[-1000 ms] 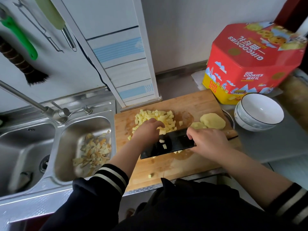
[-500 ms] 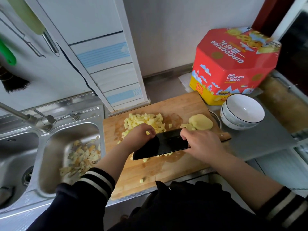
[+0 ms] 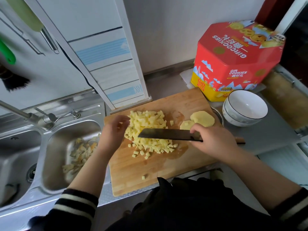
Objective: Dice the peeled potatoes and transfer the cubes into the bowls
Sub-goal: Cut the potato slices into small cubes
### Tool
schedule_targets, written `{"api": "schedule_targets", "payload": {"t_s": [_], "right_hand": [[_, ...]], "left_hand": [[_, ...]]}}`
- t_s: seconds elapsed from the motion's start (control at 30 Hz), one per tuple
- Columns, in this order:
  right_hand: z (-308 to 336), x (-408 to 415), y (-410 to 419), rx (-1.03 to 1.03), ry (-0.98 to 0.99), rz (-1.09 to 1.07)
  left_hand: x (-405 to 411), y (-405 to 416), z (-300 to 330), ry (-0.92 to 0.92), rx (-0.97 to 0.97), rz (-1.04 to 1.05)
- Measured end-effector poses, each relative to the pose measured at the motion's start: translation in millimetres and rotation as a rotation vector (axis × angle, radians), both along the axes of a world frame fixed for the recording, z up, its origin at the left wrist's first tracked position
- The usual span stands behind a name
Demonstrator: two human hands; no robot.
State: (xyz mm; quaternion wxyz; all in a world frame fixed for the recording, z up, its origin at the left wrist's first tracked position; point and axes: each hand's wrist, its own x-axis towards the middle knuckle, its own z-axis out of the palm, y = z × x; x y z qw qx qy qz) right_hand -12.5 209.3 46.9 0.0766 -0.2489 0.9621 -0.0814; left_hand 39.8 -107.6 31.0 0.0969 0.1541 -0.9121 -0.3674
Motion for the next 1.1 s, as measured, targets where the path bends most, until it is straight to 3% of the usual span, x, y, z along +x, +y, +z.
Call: {"api": "schedule_targets", "payload": {"t_s": [0.1,0.23,0.33,0.5,0.7,0.8,0.87,0.93,1.0,1.1], "right_hand": [[-8,-1,3,-0.083,-0.006,-0.075],[-18,2,3,-0.120,0.006,-0.109],[-22,5,0,-0.154,-0.019,-0.113],[-19,15,-6,-0.146,-0.045,-0.121],[-12,20,-7,-0.178,-0.062,-0.163],[-10,21,-6,-0.213,-0.136,-0.215],[-8,21,-4,-0.238,-0.183,-0.253],[-6,21,1,-0.237,-0.203,-0.297],[-5,20,7,-0.242,-0.223,-0.335],[-5,20,12,-0.257,-0.269,-0.362]], "left_hand": [[40,-5,-23,-0.110,-0.131,-0.076],[78,11,-62,-0.546,-0.277,-0.517],[86,21,-78,-0.557,-0.462,-0.659],[78,19,-85,-0.414,-0.412,-0.610],[44,3,-80,-0.221,-0.212,-0.138],[35,1,-81,-0.313,-0.292,-0.158],[40,2,-80,-0.274,-0.331,-0.158],[48,5,-77,-0.186,-0.285,-0.089],[61,10,-77,-0.230,-0.183,-0.080],[79,23,-87,-0.379,-0.195,-0.305]]}}
